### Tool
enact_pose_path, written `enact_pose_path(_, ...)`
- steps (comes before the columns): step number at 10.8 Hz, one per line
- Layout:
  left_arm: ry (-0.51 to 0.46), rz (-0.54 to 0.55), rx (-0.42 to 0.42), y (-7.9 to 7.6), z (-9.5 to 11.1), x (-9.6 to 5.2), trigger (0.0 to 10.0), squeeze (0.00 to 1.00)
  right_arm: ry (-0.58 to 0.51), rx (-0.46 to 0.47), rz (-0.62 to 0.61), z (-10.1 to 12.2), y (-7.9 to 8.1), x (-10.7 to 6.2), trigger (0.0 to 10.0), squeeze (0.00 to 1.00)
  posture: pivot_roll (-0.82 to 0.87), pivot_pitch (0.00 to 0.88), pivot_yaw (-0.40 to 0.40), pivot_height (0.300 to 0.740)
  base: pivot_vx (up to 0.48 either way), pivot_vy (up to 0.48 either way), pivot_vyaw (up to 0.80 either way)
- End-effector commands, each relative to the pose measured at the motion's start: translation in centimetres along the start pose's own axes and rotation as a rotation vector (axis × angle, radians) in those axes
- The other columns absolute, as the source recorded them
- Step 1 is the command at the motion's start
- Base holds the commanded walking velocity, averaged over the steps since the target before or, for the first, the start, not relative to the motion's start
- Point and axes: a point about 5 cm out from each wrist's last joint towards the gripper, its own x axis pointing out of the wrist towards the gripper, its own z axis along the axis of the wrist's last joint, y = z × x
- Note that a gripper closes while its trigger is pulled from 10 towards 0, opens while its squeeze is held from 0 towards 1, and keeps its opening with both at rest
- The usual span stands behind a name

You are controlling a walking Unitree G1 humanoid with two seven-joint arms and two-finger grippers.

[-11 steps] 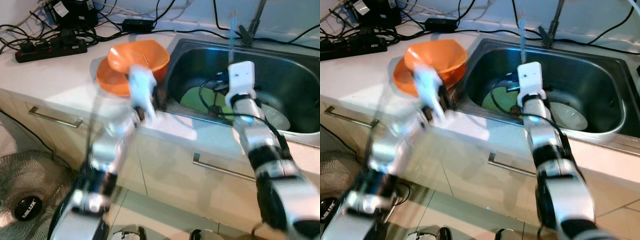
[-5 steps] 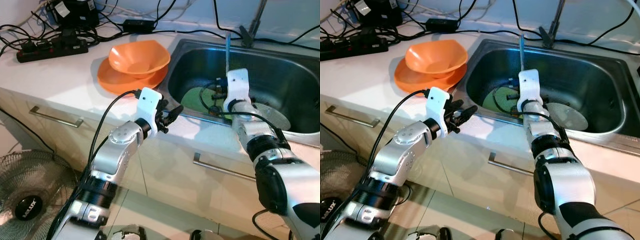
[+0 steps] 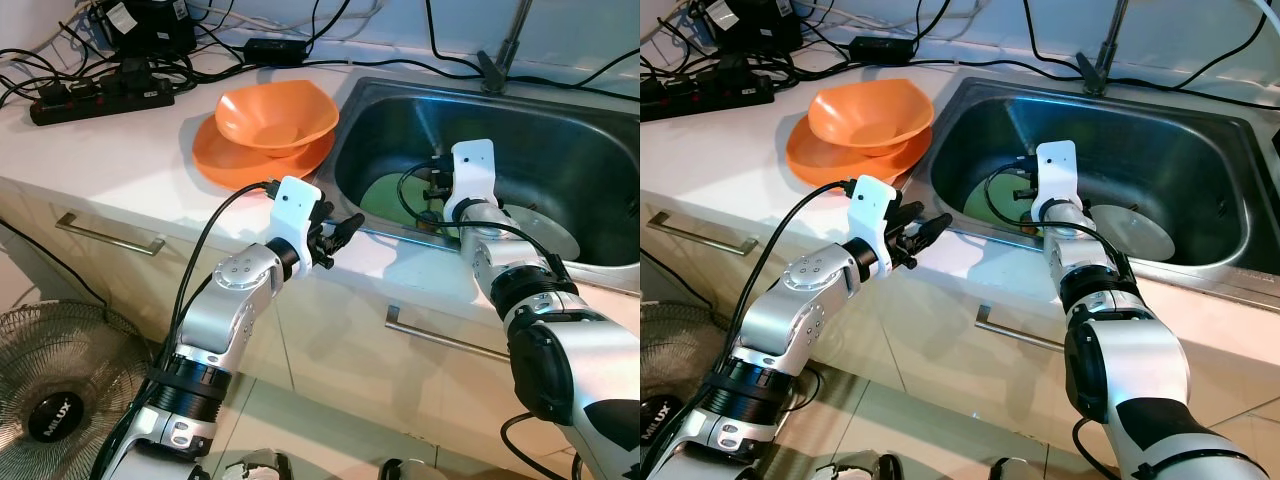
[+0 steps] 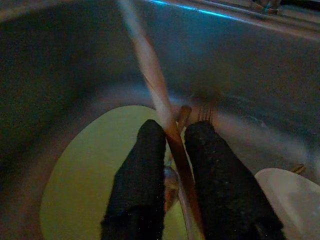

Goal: Kitchen organization

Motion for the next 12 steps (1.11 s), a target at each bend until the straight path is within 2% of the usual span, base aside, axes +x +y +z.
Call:
enact_pose_path(1,0.009,0.013,0.005,0.1,-0.1,-0.3,10.0,0.00,0.022,0.011,0.009,-0.1,0.4,0.0,10.0,1.00,0.15,0.091,0.039,0.740,0.000,0.000,0.00)
enact_pose_path(2,0.010,0.013,0.005,0.1,0.0,-0.3,10.0,0.00,0.020,0.011,0.002,-0.1,0.3,0.1,10.0,1.00,0.15,0.096,0.040,0.740,0.000,0.000,0.00)
enact_pose_path(3,0.009,0.012,0.005,0.1,0.0,-0.2,10.0,0.00,0.012,-0.006,-0.002,0.1,0.2,0.1,10.0,0.94,0.15,0.096,0.039,0.740,0.000,0.000,0.00)
enact_pose_path(4,0.010,0.011,0.006,0.1,0.0,-0.2,10.0,0.00,0.006,-0.010,-0.008,0.2,0.1,0.1,10.0,0.00,0.15,0.098,0.039,0.740,0.000,0.000,0.00)
enact_pose_path(5,-0.019,0.017,0.020,0.0,0.4,-0.2,10.0,0.00,-0.063,0.007,-0.034,1.2,-0.2,0.1,10.0,0.00,0.15,0.102,0.035,0.740,0.000,0.000,0.00)
enact_pose_path(6,-0.033,0.043,0.045,0.2,0.6,-0.2,10.0,0.00,-0.116,-0.023,-0.050,1.9,-0.3,0.1,10.0,0.00,0.16,0.103,0.034,0.740,0.000,0.000,0.00)
enact_pose_path(8,-0.063,0.065,0.039,0.0,0.4,-0.2,10.0,0.00,-0.239,-0.034,-0.014,3.1,0.7,-0.2,10.0,0.00,0.15,0.050,0.027,0.740,0.000,0.000,0.00)
enact_pose_path(9,-0.088,0.072,0.081,-0.3,0.4,0.0,10.0,0.00,-0.344,-0.064,-0.006,4.2,1.0,-0.5,10.0,0.00,0.14,0.025,0.020,0.740,0.000,0.000,0.00)
enact_pose_path(10,-0.135,0.104,0.065,-0.4,0.8,0.3,10.0,0.00,-0.430,-0.040,0.004,5.2,1.4,-1.0,10.0,0.00,0.12,0.034,0.016,0.740,0.000,0.000,0.00)
enact_pose_path(12,-0.190,0.147,0.071,-0.2,1.4,0.4,10.0,0.00,-0.517,0.012,-0.014,5.6,1.1,-2.0,10.0,0.00,0.10,0.038,0.006,0.740,0.000,0.000,0.00)
